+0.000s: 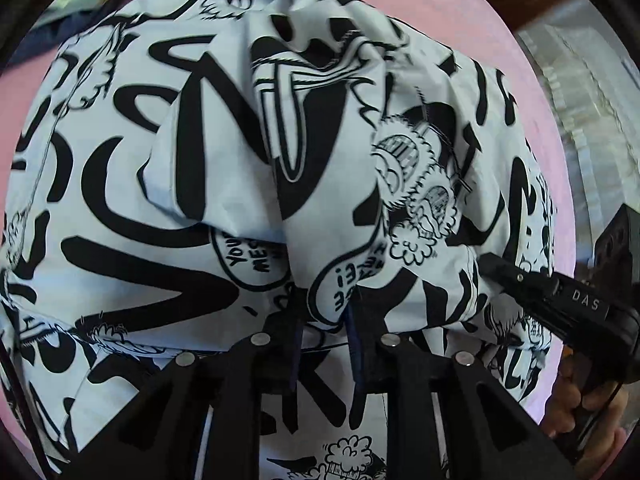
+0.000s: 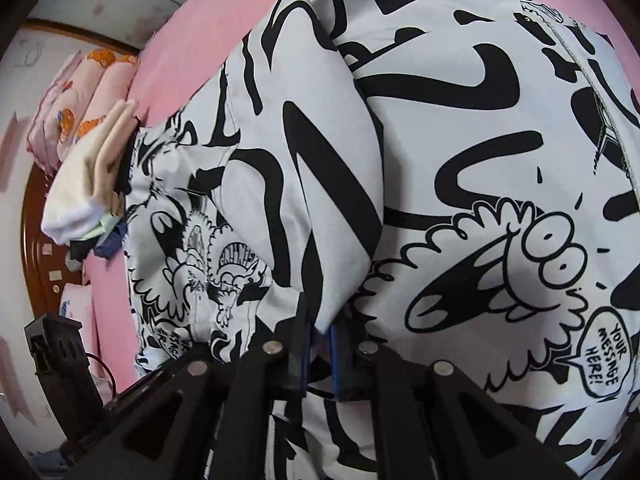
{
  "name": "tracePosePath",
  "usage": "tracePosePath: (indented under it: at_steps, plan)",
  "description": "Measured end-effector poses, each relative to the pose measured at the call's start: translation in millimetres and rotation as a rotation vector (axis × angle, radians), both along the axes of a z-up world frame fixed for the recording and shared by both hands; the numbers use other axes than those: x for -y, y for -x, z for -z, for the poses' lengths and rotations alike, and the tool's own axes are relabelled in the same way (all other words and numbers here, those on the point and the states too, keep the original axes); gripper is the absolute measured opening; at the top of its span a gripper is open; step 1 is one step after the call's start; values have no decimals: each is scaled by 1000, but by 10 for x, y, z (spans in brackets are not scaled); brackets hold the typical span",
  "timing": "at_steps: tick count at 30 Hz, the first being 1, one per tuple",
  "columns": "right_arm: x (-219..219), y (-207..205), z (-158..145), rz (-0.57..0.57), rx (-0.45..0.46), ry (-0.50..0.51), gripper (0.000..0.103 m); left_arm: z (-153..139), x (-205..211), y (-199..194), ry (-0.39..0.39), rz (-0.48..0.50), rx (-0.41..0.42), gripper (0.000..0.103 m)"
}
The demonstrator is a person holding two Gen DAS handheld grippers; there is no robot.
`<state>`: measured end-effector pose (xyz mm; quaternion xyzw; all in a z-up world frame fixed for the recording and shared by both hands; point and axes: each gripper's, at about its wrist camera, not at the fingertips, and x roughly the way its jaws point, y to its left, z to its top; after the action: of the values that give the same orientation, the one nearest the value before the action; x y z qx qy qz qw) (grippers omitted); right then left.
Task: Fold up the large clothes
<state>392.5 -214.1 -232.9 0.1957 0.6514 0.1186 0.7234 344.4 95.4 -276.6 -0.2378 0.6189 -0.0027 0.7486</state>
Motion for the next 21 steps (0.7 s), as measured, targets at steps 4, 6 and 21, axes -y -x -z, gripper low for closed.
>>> tracePosePath:
  at_steps: [4, 6, 21]
  plan:
    - [-84, 6, -30, -33, 25, 66, 7, 9, -55, 71, -17, 21, 3, 22]
    - [-137, 11, -94, -49, 49, 101, 11, -29, 5, 73, -55, 51, 2, 30]
    - [-60, 34, -941, 25, 298, 248, 36, -1147, -118, -201, -142, 164, 101, 38]
